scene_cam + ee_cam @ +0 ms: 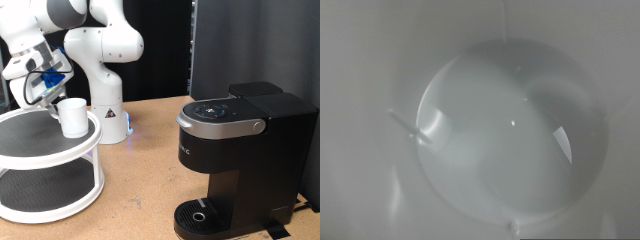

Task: Make a cup of coffee with the keurig machine

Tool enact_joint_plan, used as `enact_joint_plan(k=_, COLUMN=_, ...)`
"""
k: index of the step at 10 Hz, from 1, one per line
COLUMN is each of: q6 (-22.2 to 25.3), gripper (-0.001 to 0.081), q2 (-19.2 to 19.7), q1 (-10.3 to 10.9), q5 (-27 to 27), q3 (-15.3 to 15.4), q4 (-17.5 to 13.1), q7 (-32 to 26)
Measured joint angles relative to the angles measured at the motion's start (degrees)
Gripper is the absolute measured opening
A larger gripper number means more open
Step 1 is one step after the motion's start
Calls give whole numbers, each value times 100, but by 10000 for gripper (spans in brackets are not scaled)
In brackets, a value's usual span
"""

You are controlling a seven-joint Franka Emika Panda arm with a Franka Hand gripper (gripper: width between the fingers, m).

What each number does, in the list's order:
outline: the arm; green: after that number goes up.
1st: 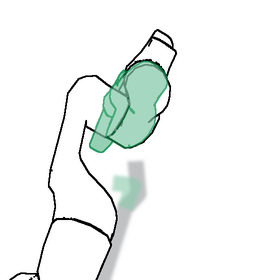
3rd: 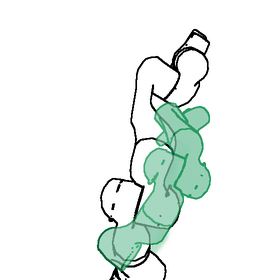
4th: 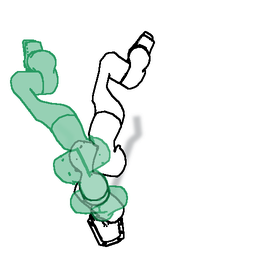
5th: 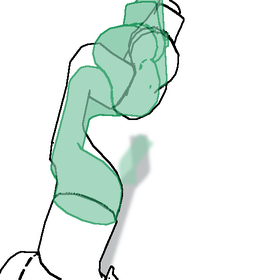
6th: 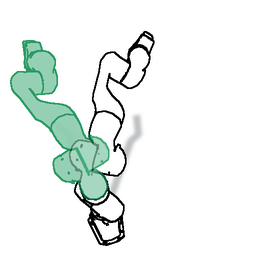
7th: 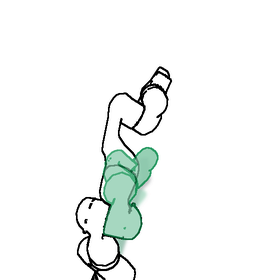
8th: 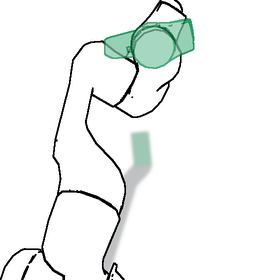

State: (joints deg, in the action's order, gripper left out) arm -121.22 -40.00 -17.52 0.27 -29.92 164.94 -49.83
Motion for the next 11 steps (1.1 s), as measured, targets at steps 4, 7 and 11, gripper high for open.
enact_joint_plan(k=4, q6=-25, gripper=93, q2=19, q1=64, q5=-260, q3=188, q4=-53, q7=406)
enact_joint_plan(k=7, q6=-41, gripper=73, q2=93, q1=157, q5=-361, q3=301, q4=-139, q7=523)
enact_joint_plan(k=11, q6=865, gripper=73, q2=-111, q1=170, q5=-361, q3=360, q4=-616, q7=471)
